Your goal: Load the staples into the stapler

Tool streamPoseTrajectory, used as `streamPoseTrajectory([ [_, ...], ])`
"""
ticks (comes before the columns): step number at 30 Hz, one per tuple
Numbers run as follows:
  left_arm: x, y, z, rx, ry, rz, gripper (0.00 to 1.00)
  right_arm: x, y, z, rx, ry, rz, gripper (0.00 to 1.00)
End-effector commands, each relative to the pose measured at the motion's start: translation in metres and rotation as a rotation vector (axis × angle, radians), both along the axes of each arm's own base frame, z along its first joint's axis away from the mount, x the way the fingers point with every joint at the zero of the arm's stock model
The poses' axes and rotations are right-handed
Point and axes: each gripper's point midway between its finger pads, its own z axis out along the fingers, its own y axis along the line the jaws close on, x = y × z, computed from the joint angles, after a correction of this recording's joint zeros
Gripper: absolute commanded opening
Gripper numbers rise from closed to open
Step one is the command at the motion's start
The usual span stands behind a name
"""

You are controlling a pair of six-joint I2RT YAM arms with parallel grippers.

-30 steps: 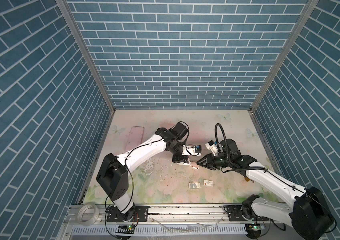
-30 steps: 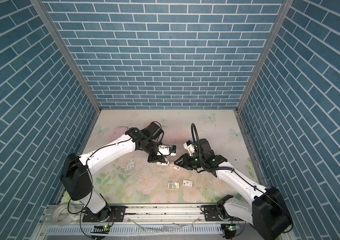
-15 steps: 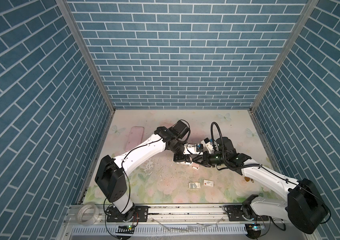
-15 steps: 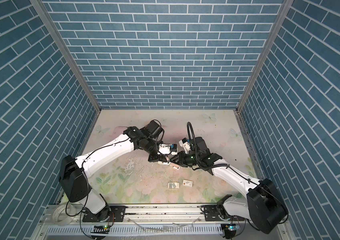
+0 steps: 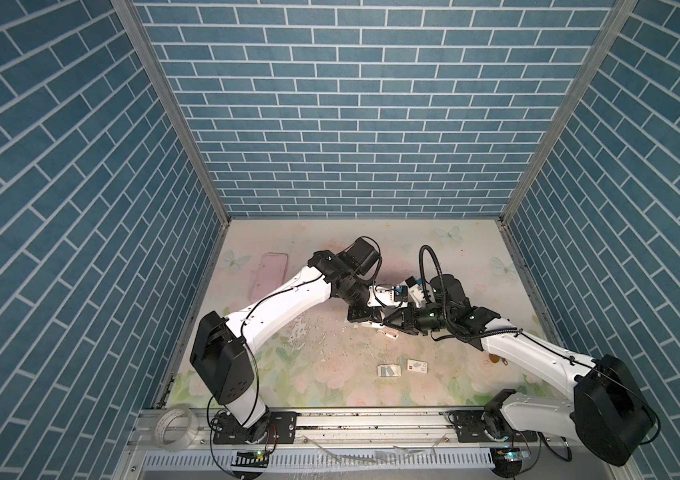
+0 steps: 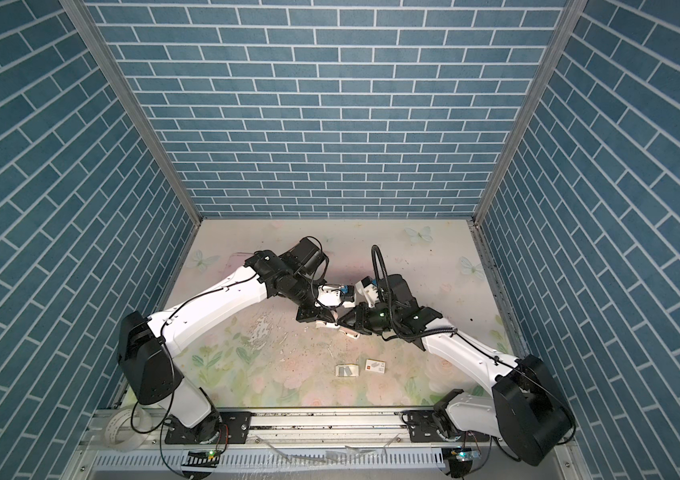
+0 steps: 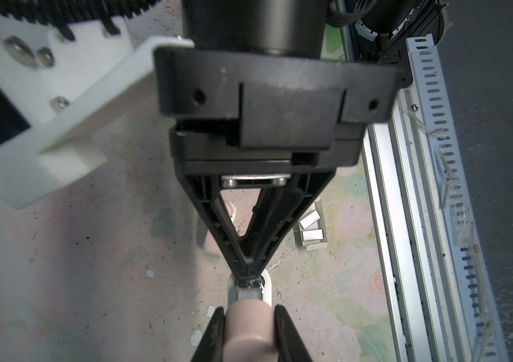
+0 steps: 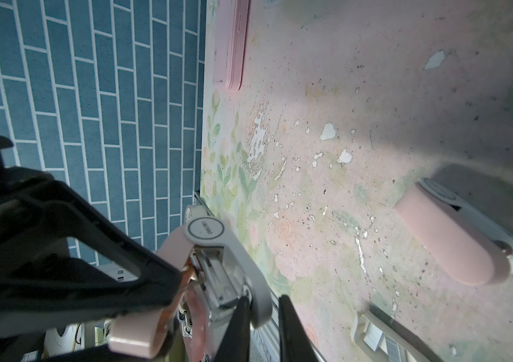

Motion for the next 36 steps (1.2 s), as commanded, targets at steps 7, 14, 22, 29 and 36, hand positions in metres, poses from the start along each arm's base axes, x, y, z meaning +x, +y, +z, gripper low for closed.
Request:
streamPoseTrajectory([
  [7, -0.004, -0.016, 0.038, -0.114, 0.016, 0.005, 0.0, 0.004, 0.01, 0.007, 0.051, -0.016, -0.011, 0.17],
  [14, -0.004, -0.022, 0.044, -0.144, 0.035, 0.023, 0.0, 0.006, 0.019, 0.014, 0.088, -0.046, -0.019, 0.17],
  [22, -0.002, -0.025, 0.042, -0.153, 0.035, 0.04, 0.0, 0.005, 0.03, 0.019, 0.112, -0.069, -0.009, 0.18],
  [29, 0.0, -0.029, 0.045, -0.173, 0.041, 0.058, 0.0, 0.005, 0.035, 0.016, 0.121, -0.073, -0.01, 0.18],
  [36, 0.001, -0.033, 0.046, -0.19, 0.057, 0.074, 0.0, 0.006, 0.038, 0.019, 0.131, -0.088, -0.018, 0.18],
])
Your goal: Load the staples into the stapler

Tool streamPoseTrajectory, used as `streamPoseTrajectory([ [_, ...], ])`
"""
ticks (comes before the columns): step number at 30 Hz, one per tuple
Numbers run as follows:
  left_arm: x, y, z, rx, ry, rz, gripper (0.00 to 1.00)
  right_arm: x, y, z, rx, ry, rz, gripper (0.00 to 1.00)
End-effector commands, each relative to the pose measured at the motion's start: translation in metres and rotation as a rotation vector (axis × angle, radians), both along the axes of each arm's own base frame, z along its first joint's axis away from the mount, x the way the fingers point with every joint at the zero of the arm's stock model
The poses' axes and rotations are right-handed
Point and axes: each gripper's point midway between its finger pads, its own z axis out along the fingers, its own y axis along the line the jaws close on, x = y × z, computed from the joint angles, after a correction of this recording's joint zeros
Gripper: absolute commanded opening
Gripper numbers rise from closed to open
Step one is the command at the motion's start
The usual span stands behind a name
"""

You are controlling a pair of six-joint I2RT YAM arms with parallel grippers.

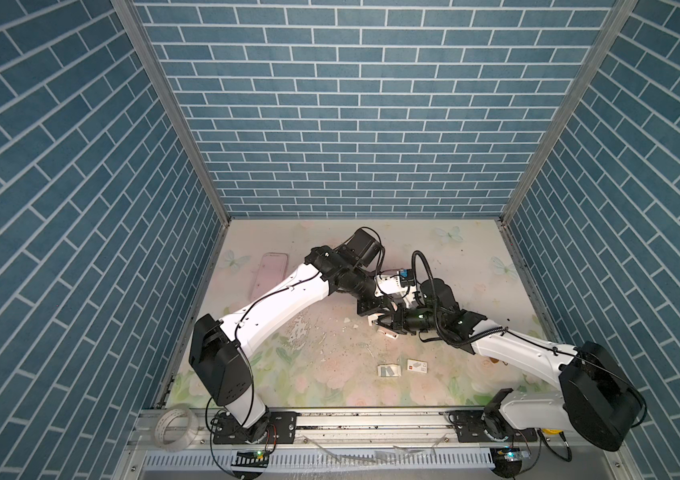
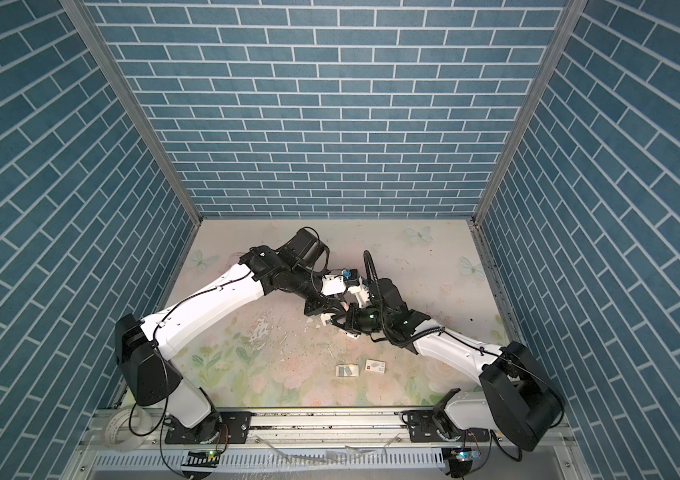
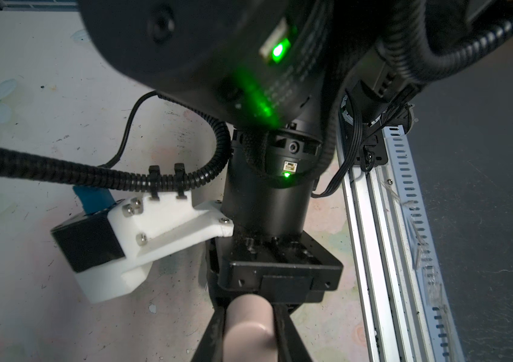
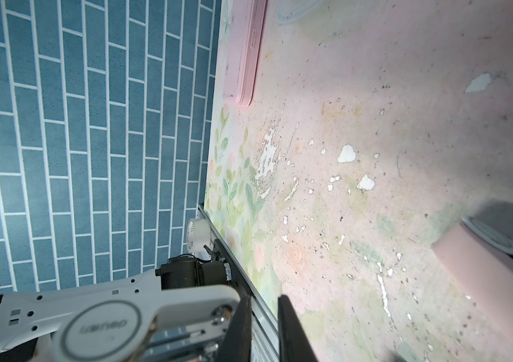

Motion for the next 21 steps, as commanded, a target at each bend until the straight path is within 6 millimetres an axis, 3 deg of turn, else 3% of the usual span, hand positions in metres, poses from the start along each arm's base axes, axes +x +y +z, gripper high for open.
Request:
streamPoseTrajectory([
  [1, -0.001, -0.004, 0.006, -0.028, -0.003, 0.003, 0.0, 0.001, 0.01, 0.022, 0.084, -0.048, 0.014, 0.18],
  [8, -0.001, -0.001, 0.001, -0.014, -0.012, 0.008, 0.0, -0.001, 0.003, 0.009, 0.042, -0.037, -0.009, 0.2],
  [17, -0.007, 0.024, -0.022, 0.07, -0.054, -0.003, 0.0, 0.004, -0.03, -0.003, -0.097, -0.073, -0.112, 0.22],
  [21, -0.006, 0.034, -0.029, 0.084, -0.054, 0.013, 0.0, 0.008, -0.045, -0.007, -0.138, -0.072, -0.148, 0.27],
])
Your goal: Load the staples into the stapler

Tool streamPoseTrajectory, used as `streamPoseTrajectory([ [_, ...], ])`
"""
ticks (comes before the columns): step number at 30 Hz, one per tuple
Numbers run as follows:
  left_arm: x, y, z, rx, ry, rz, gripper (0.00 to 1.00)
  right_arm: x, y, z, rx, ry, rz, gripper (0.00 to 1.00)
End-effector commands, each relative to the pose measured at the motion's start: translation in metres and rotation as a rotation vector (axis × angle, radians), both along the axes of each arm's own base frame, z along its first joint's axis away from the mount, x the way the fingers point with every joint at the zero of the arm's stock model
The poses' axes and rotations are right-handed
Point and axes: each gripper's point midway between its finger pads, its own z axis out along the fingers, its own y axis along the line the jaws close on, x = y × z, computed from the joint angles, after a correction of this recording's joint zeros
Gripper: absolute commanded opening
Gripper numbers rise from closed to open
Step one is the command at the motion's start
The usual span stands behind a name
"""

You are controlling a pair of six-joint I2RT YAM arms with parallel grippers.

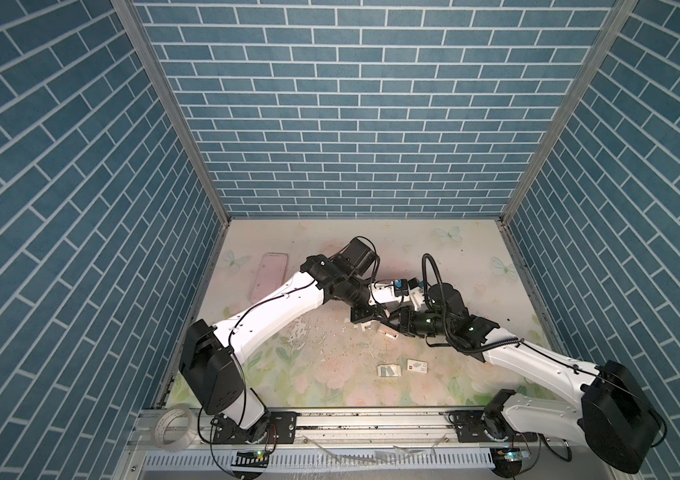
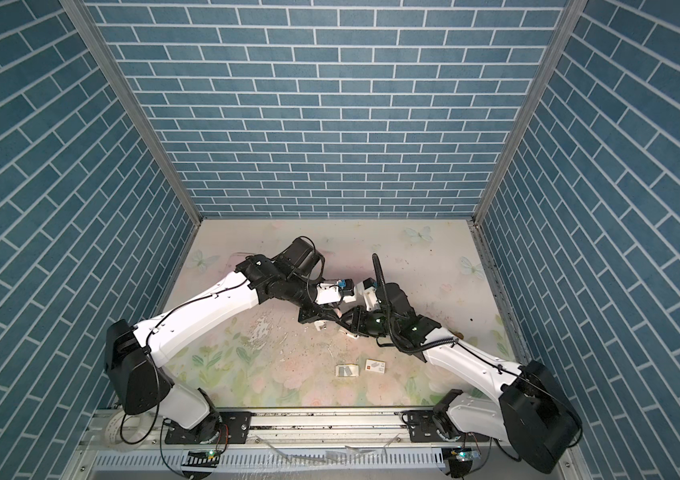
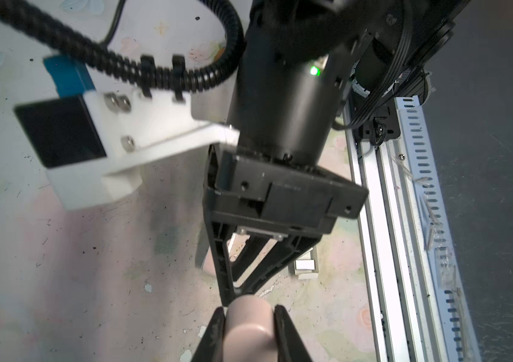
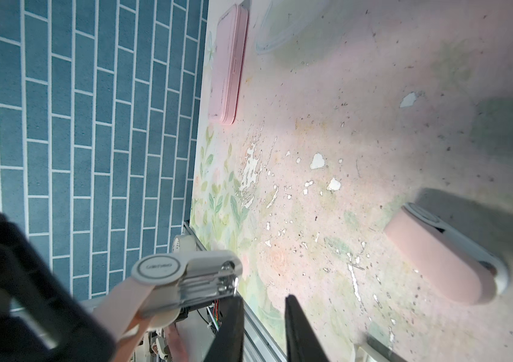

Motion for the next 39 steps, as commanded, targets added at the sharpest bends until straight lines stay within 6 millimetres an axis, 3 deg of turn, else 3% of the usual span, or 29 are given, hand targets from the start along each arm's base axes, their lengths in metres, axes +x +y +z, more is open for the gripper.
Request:
streamPoseTrajectory([
  [1, 0.002, 0.012, -0.003, 0.015, -0.016, 0.013, 0.0, 0.004, -0.017, -0.009, -0.071, -0.014, -0.04, 0.28],
  [7, 0.009, 0.021, 0.0, -0.02, 0.025, 0.063, 0.0, 0.0, -0.028, -0.004, -0.077, -0.042, -0.02, 0.36],
  [17, 0.028, 0.015, 0.028, -0.19, 0.271, 0.146, 0.0, -0.026, -0.01, 0.06, 0.185, -0.227, 0.132, 0.61],
  [26, 0.03, -0.002, 0.056, -0.317, 0.47, 0.115, 0.0, -0.023, 0.006, 0.077, 0.184, -0.301, 0.184, 0.63],
  [39, 0.017, -0.006, 0.067, -0.365, 0.608, 0.07, 0.0, -0.019, 0.015, 0.091, 0.216, -0.37, 0.189, 0.62],
])
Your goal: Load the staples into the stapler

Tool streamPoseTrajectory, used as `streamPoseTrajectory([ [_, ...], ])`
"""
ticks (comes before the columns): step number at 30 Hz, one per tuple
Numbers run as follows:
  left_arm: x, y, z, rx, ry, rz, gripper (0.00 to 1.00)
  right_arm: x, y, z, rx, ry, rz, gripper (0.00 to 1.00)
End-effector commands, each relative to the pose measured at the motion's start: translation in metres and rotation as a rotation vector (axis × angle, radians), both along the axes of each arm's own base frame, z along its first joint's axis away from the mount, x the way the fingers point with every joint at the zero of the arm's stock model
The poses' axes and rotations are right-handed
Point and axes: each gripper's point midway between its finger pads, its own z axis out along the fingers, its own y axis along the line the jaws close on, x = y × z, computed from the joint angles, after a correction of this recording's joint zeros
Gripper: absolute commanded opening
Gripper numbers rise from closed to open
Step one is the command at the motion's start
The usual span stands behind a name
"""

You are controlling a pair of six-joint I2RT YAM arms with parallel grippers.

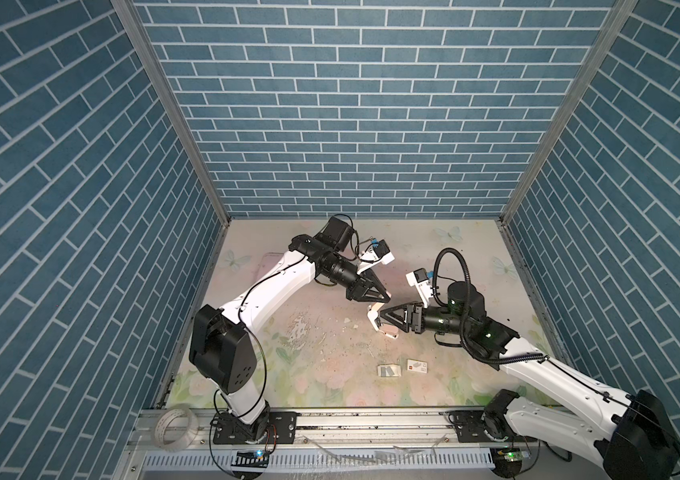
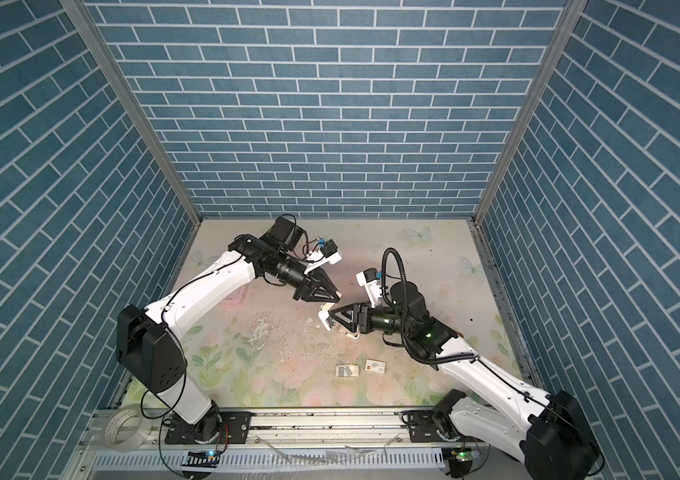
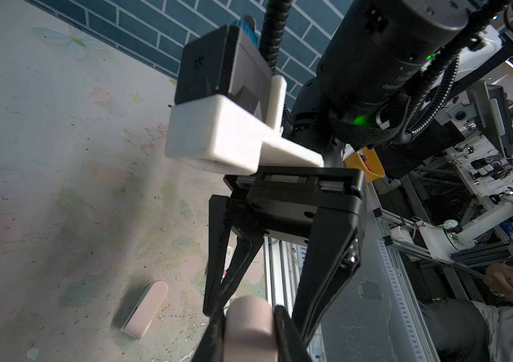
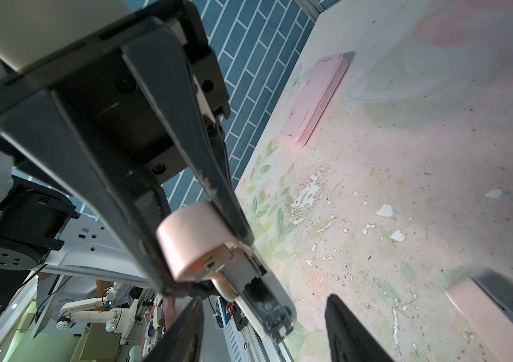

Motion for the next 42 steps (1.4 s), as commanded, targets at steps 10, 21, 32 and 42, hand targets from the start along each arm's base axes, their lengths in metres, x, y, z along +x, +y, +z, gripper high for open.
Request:
streamPoseTrajectory([
  [10, -0.001, -0.008, 0.014, -0.069, 0.109, -0.04, 0.0, -0.005, 0.018, 0.017, 0.097, -0.046, 0.07, 0.56],
  [21, 0.0, -0.012, 0.022, -0.104, 0.147, -0.047, 0.0, -0.006, 0.02, 0.013, 0.116, -0.035, 0.072, 0.43],
  [32, -0.004, -0.011, 0.031, -0.142, 0.169, -0.055, 0.0, -0.008, 0.018, 0.019, 0.154, -0.052, 0.069, 0.33],
  [42, -0.007, -0.012, 0.038, -0.172, 0.198, -0.071, 0.0, -0.004, 0.021, 0.018, 0.16, -0.048, 0.067, 0.38],
])
